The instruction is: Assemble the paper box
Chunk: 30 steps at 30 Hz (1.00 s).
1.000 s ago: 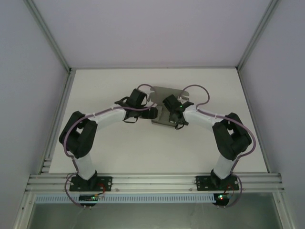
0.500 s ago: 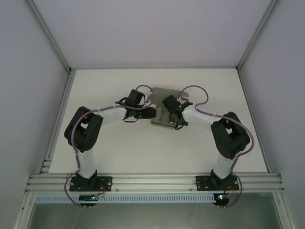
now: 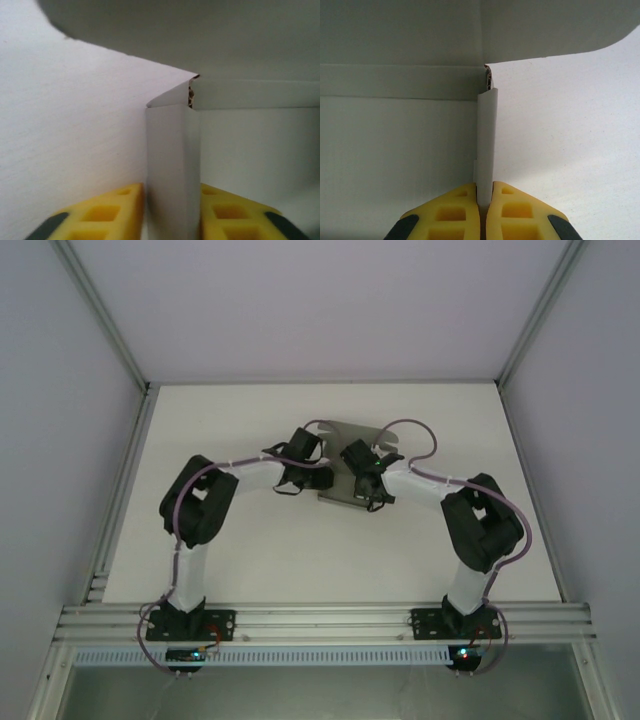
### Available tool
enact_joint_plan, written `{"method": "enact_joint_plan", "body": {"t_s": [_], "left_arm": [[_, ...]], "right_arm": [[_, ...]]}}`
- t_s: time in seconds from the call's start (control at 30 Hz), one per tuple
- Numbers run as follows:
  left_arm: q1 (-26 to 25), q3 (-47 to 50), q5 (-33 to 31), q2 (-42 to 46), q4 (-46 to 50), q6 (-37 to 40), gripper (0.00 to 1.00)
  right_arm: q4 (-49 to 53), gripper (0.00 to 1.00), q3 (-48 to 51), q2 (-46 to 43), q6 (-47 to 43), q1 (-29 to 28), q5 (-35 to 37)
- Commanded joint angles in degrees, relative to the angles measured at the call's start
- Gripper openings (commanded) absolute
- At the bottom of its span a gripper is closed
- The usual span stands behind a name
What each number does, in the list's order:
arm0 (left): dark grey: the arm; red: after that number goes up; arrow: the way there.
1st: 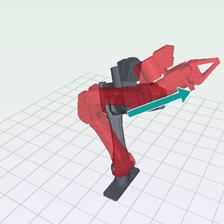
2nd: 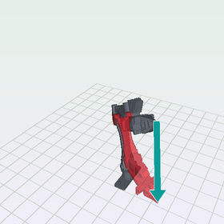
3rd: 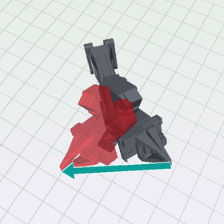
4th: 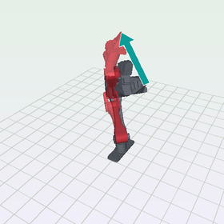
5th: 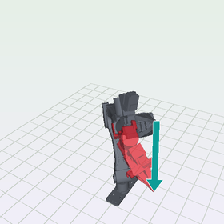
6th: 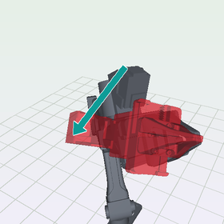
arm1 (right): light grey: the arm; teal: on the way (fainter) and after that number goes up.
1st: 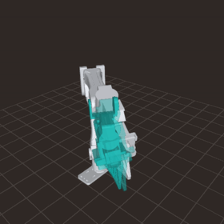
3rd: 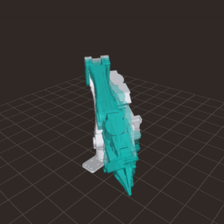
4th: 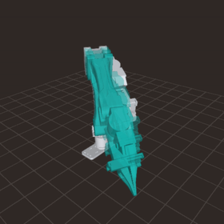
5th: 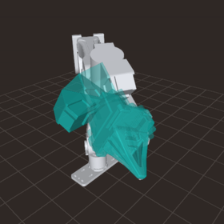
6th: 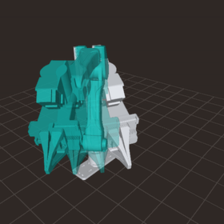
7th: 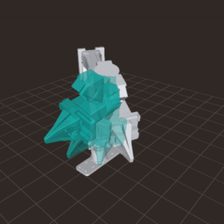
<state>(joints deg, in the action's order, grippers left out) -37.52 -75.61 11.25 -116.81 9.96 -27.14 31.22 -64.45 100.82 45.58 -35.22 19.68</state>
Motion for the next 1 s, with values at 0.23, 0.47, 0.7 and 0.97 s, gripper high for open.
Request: {"method": "enact_joint_plan", "body": {"t_s": [0.23, 0.47, 0.7, 0.97], "left_arm": [[-3.7, -6.2, -21.3, -7.6, 14.5, 2.4, 0.0], [-4.8, -7.0, -36.7, -10.5, 19.1, -1.7, 0.0], [-6.3, -12.4, -43.5, -14.3, 26.8, -2.9, 0.0], [-7.0, -14.8, -44.4, -15.5, 31.0, -3.4, 0.0]], "right_arm": [[1.7, 0.0, 0.1, 0.4, -0.8, -0.2, 1.8], [1.2, 0.0, 1.4, 0.1, 0.4, -0.2, 2.5], [1.2, 0.0, 1.7, 0.5, 0.9, -0.2, 2.6], [1.3, 0.0, 2.1, 0.1, 0.7, -0.2, 3.3]]}}
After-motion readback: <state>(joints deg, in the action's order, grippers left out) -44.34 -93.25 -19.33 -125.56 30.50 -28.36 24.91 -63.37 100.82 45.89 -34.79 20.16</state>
